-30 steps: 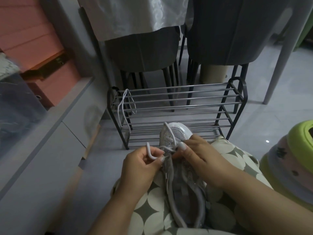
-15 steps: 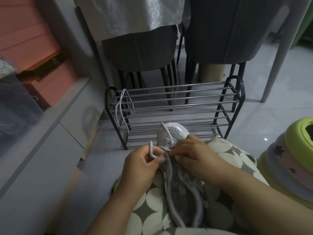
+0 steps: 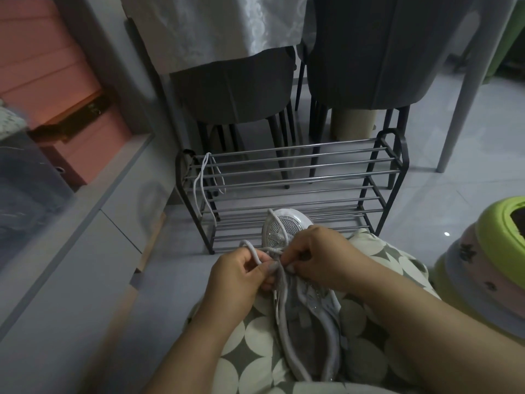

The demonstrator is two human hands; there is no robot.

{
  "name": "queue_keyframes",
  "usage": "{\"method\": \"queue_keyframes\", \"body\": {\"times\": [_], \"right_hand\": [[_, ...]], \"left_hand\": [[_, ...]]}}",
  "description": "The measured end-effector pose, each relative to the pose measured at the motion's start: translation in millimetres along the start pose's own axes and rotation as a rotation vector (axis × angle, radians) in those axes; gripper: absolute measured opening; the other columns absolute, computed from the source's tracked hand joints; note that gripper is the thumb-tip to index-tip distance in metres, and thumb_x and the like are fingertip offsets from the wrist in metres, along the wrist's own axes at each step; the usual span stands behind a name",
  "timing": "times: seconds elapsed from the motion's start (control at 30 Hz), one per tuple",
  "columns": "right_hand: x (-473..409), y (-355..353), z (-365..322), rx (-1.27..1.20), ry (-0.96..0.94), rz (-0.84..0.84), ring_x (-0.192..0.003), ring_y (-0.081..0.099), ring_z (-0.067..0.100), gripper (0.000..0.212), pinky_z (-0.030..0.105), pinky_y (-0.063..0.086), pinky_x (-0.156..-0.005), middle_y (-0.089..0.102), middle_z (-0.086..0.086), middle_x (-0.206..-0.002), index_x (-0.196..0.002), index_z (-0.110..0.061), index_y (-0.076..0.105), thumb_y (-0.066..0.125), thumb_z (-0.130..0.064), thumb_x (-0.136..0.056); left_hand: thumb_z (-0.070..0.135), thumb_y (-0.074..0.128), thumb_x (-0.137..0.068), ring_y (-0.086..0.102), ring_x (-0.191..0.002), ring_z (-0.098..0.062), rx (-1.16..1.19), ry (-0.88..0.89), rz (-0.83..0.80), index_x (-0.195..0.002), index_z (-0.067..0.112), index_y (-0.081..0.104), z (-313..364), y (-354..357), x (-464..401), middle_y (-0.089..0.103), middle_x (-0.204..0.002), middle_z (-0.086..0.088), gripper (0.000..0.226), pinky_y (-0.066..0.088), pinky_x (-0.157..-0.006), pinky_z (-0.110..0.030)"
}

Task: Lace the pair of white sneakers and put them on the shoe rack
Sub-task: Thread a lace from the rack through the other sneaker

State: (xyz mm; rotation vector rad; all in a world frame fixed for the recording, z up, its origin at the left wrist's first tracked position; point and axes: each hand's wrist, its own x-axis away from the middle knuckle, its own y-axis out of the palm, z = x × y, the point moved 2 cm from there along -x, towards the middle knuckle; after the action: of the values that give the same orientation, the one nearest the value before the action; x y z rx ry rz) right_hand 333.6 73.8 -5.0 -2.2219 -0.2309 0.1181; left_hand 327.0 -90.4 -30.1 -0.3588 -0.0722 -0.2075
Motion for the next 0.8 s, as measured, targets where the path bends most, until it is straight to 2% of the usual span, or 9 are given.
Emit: {"method": "queue_keyframes", "body": {"times": [0.07, 0.13, 0.23, 0.3, 0.43, 0.53, 0.63, 0.7, 0.8], "right_hand": [[0.1, -1.5, 0.6, -0.019, 0.020, -0.024, -0.068, 0.052, -0.003, 0.019, 0.020, 0.048, -0.073, 0.054, -0.022, -0.073, -0.091, -0.024, 0.076, 0.068, -0.012, -0.079], [0.5, -2.8, 2.4, -0.039, 0.034, -0.072, -0.073, 0.057, -0.001, 0.021, 0.023, 0.050, -0.075, 0.060, -0.019, -0.078, -0.091, -0.027, 0.075, 0.067, -0.013, -0.079], [1.1, -5.8, 4.3, -0.098, 0.068, -0.128, -0.083, 0.062, 0.005, 0.025, 0.030, 0.053, -0.079, 0.066, -0.014, -0.087, -0.085, -0.034, 0.073, 0.062, -0.013, -0.077], [3.7, -8.6, 2.7, -0.180, 0.115, -0.122, -0.086, 0.062, 0.006, 0.027, 0.029, 0.052, -0.081, 0.066, -0.014, -0.088, -0.079, -0.036, 0.072, 0.054, -0.018, -0.072], [10.0, -7.1, 2.3, -0.182, 0.120, -0.075, -0.090, 0.059, 0.005, 0.031, 0.028, 0.049, -0.085, 0.065, -0.015, -0.093, -0.087, -0.028, 0.075, 0.053, -0.007, -0.081], [11.8, -5.3, 2.6, -0.089, 0.047, -0.045, -0.091, 0.059, 0.004, 0.030, 0.028, 0.048, -0.085, 0.062, -0.019, -0.090, -0.093, -0.028, 0.075, 0.057, -0.007, -0.081], [12.4, -5.2, 2.8, -0.061, -0.023, -0.012, -0.082, 0.059, 0.000, 0.020, 0.023, 0.049, -0.077, 0.061, -0.019, -0.085, -0.095, -0.028, 0.076, 0.066, -0.017, -0.081], [12.6, -5.8, 3.3, -0.066, -0.019, 0.004, -0.075, 0.057, -0.003, 0.017, 0.018, 0.047, -0.071, 0.059, -0.020, -0.081, -0.094, -0.030, 0.076, 0.071, -0.022, -0.079], [10.0, -4.7, 2.3, -0.037, -0.006, -0.002, -0.070, 0.056, 0.000, 0.018, 0.020, 0.047, -0.066, 0.061, -0.015, -0.079, -0.092, -0.031, 0.076, 0.074, -0.023, -0.075]], "left_hand": [[0.014, 0.071, -0.085, 0.067, -0.056, -0.010, -0.004, 0.002, 0.010, -0.074, 0.015, 0.067, 1.4, -0.3, 0.9, 0.069, -0.058, 0.002, 0.011, 0.052, -0.055, -0.019], [0.027, 0.074, -0.082, 0.069, -0.062, -0.014, -0.045, 0.004, 0.009, -0.075, 0.018, 0.067, 1.6, -1.0, 1.9, 0.070, -0.063, 0.001, 0.013, 0.055, -0.060, -0.025], [0.046, 0.084, -0.062, 0.071, -0.073, -0.019, -0.076, -0.025, -0.037, -0.076, 0.021, 0.068, 2.8, -2.1, 3.2, 0.072, -0.071, 0.001, 0.033, 0.059, -0.072, -0.040], [0.050, 0.085, -0.047, 0.072, -0.076, -0.020, -0.071, -0.069, -0.065, -0.077, 0.021, 0.068, 3.2, -0.5, 3.1, 0.073, -0.075, 0.001, 0.045, 0.059, -0.076, -0.046], [0.034, 0.077, -0.048, 0.070, -0.073, -0.014, -0.148, -0.098, -0.062, -0.074, 0.032, 0.068, 4.3, 1.6, 1.1, 0.072, -0.070, 0.008, 0.028, 0.059, -0.074, -0.044], [0.029, 0.068, -0.050, 0.068, -0.072, -0.013, -0.214, -0.122, -0.044, -0.073, 0.027, 0.067, 5.4, 1.7, 0.6, 0.070, -0.070, 0.008, 0.023, 0.059, -0.072, -0.039], [0.024, 0.066, -0.054, 0.068, -0.070, -0.013, -0.163, -0.112, -0.063, -0.076, 0.022, 0.068, 4.3, 0.3, 1.6, 0.071, -0.071, 0.004, 0.023, 0.056, -0.070, -0.036], [0.010, 0.068, -0.063, 0.065, -0.065, -0.012, -0.070, -0.107, -0.111, -0.078, 0.017, 0.069, 2.3, -2.4, -0.1, 0.069, -0.067, -0.001, 0.016, 0.054, -0.064, -0.033], [-0.011, 0.065, -0.076, 0.057, -0.053, -0.003, 0.000, -0.112, -0.203, -0.079, 0.007, 0.067, 0.7, -6.7, -2.9, 0.062, -0.055, 0.006, 0.019, 0.045, -0.053, -0.017]]}}
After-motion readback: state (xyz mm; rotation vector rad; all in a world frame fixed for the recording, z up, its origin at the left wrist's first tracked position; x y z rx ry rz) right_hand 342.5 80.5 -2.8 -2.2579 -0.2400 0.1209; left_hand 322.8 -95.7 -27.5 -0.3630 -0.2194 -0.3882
